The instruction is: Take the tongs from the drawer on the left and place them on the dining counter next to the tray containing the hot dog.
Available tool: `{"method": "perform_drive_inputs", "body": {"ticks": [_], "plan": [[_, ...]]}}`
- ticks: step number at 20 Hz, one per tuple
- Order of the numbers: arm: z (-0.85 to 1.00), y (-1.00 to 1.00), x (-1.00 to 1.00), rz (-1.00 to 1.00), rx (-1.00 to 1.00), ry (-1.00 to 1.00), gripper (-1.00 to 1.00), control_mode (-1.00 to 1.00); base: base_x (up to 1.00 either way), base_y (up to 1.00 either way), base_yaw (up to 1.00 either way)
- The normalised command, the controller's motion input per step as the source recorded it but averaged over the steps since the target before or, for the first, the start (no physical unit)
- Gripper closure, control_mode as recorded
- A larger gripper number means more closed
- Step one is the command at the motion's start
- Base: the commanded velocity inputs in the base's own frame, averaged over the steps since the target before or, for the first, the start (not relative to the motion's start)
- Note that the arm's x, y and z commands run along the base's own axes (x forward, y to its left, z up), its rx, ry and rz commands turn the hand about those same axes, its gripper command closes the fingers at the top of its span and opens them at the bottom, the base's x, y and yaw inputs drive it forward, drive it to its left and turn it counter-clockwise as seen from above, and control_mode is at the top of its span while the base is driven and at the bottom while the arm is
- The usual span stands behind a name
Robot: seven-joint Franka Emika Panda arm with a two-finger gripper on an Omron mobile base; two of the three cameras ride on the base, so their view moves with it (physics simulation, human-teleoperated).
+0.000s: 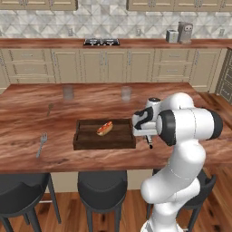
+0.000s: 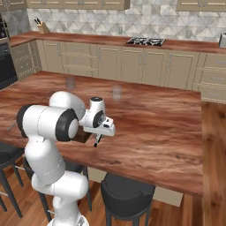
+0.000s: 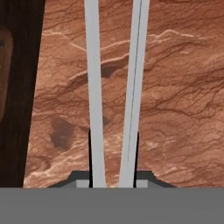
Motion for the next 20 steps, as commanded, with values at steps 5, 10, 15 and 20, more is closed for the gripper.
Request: {"method": "perform_drive_inputs", "body": {"ticks": [5, 10, 15, 20], "plan": [[-0.19, 0.0, 0.22, 0.0, 0.0, 0.0, 1.0, -1.0, 0.0, 0.0, 0.0], [-0.22, 0.0, 0.24, 0.0, 0.0, 0.0, 1.0, -1.0, 0.0, 0.0, 0.0], [-0.25, 0.0, 0.18, 0.0, 0.0, -0.01, 1.0, -1.0, 0.0, 0.0, 0.0], [-0.21, 0.0, 0.0, -0.01, 0.0, 0.0, -1.0, -1.0, 0.0, 0.0, 0.0]]}}
